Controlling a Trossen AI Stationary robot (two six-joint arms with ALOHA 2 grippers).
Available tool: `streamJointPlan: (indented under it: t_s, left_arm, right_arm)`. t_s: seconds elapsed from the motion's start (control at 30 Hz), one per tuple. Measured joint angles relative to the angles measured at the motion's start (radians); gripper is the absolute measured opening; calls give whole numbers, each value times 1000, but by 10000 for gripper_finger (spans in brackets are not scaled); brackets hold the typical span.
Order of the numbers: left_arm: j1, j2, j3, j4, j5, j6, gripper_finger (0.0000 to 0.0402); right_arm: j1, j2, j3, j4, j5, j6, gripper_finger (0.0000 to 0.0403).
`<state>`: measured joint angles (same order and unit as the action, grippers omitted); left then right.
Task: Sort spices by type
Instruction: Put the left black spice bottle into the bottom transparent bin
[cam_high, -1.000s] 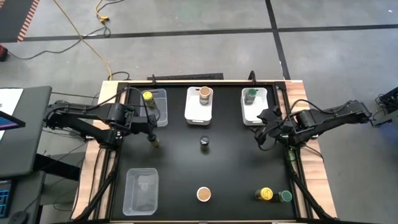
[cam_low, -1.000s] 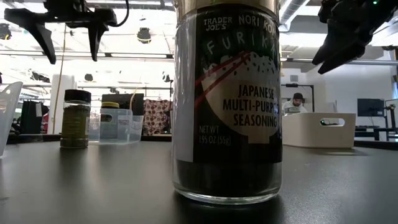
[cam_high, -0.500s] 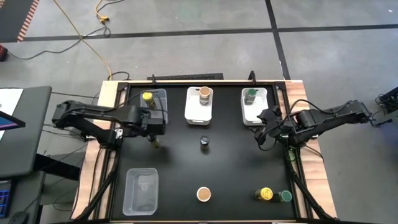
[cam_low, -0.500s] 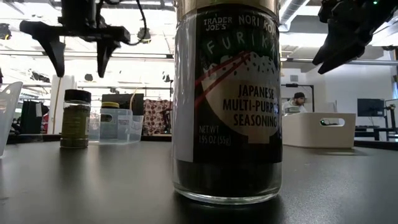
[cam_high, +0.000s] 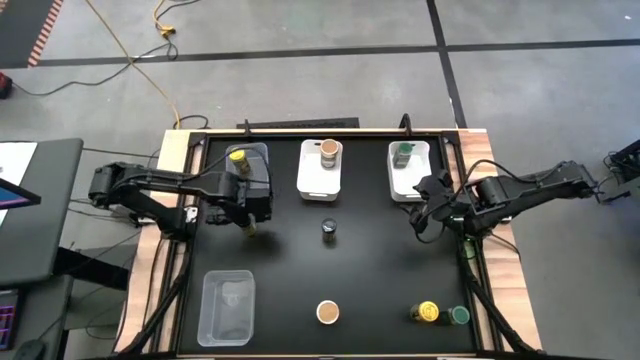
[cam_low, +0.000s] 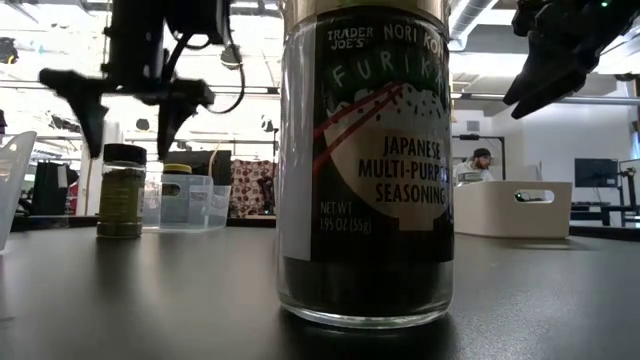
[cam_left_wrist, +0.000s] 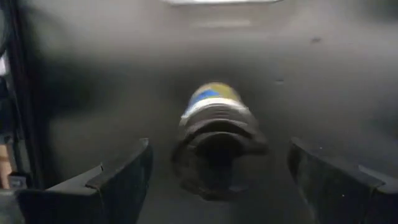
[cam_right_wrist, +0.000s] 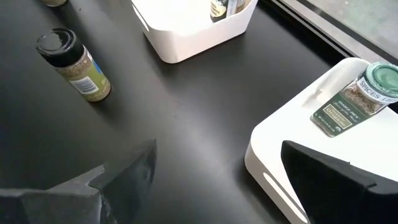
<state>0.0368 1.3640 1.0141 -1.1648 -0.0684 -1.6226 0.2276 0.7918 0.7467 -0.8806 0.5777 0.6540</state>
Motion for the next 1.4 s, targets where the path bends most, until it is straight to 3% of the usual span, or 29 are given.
streamJointPlan:
  t_s: [0.17,0.37,1.03,1.2,1.4]
  left_arm:
    - [5,-17,-60,111,15,-1,349]
    - [27,-17,-71,107,15,19,340]
    - [36,-17,-71,109,94,86,203]
    - [36,-17,-70,109,108,193,192]
    - [36,-17,-70,109,171,488,198]
  right_arm:
    - [0,0,0,0,0,-5,372]
    - [0,0,0,1,0,-7,372]
    - [0,0,0,8,0,-6,372]
    - [0,0,0,29,-1,-7,372]
    - [0,0,1,57,-1,-8,372]
